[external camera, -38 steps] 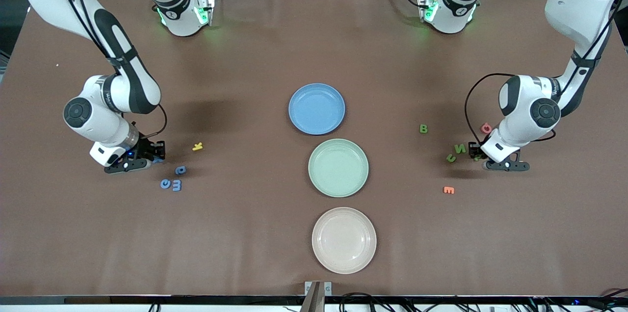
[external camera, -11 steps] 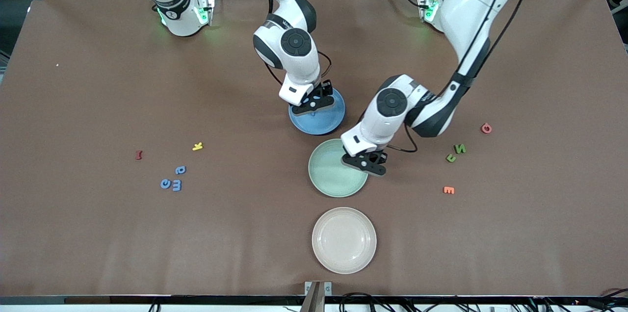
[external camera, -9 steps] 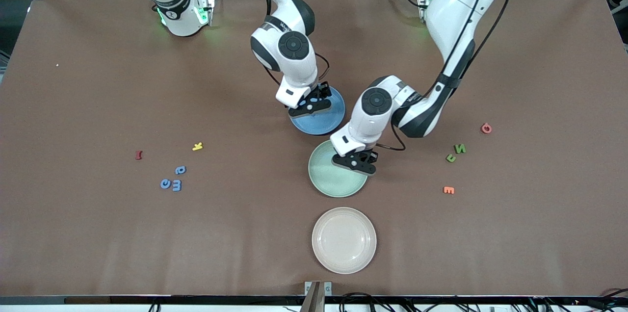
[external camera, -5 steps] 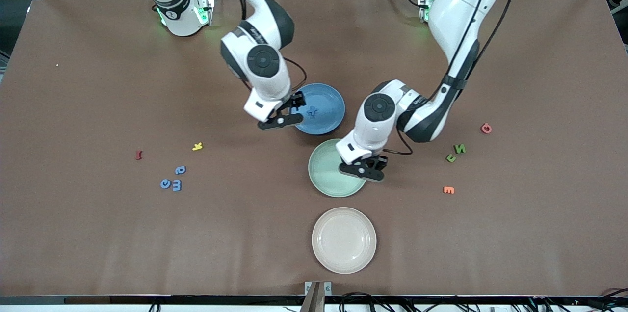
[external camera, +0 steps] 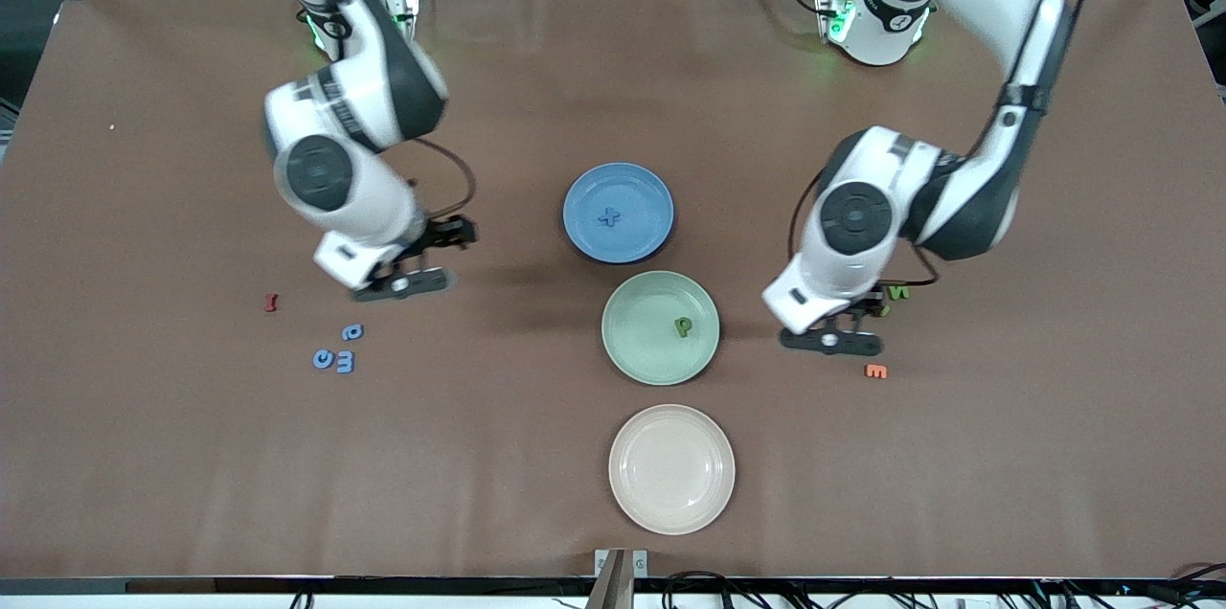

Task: Sort letters by color into matching plates
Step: 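Grasp the green B with the left gripper while the right gripper returns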

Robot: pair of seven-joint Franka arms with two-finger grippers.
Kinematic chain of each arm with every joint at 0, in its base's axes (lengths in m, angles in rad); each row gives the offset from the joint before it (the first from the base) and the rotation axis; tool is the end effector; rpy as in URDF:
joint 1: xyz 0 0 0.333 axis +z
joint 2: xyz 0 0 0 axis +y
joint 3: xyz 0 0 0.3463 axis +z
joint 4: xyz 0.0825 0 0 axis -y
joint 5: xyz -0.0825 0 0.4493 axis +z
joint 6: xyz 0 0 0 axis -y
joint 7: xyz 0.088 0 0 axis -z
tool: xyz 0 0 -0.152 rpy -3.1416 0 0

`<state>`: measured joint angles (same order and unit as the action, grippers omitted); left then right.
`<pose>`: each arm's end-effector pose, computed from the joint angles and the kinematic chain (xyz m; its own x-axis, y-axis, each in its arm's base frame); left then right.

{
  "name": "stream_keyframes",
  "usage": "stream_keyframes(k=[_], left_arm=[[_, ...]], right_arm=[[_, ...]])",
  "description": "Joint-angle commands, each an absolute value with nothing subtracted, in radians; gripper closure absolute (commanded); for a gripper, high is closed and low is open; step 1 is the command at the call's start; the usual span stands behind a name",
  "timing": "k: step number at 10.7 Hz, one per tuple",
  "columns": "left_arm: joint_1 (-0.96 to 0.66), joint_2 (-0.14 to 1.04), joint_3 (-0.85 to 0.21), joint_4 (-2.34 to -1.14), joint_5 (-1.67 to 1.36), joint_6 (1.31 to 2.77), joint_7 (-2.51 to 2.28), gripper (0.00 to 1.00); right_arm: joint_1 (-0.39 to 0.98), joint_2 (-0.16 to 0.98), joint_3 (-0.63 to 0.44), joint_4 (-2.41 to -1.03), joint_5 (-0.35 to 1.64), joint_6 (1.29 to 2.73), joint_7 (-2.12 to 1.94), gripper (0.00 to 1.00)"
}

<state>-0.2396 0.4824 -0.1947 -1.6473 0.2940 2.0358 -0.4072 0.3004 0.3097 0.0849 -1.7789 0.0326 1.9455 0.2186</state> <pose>0.6821 -0.2731 0.2806 0.9885 -0.1499 -0.0196 -0.1509 -0.9715 -0.1827 0.6305 0.2568 0.3248 0.9772 0.1498 -0.1504 0.1482 -0.9887 -0.0221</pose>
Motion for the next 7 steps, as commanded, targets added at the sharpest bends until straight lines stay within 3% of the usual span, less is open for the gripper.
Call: stream_keyframes(k=[1,5,7], left_arm=[[-0.045,0.31,-0.313,-1.885,0.25,2.123,-0.383,0.0],[0.072,0.138,-0.374,-2.191,0.126,2.319,-0.393,0.0],[0.081,0.129,-0.373,-2.284,0.12,2.41,-0.393,0.0]], right_arm=[[0.106,0.267,0.094,-1.796,0.025,1.945,0.021,0.0],[-0.023,0.304,0.045,-1.799,0.029,2.061,-0.046,0.0],[-0.073,0.351,0.038,-1.798,0.044,2.13,-0.078,0.0]])
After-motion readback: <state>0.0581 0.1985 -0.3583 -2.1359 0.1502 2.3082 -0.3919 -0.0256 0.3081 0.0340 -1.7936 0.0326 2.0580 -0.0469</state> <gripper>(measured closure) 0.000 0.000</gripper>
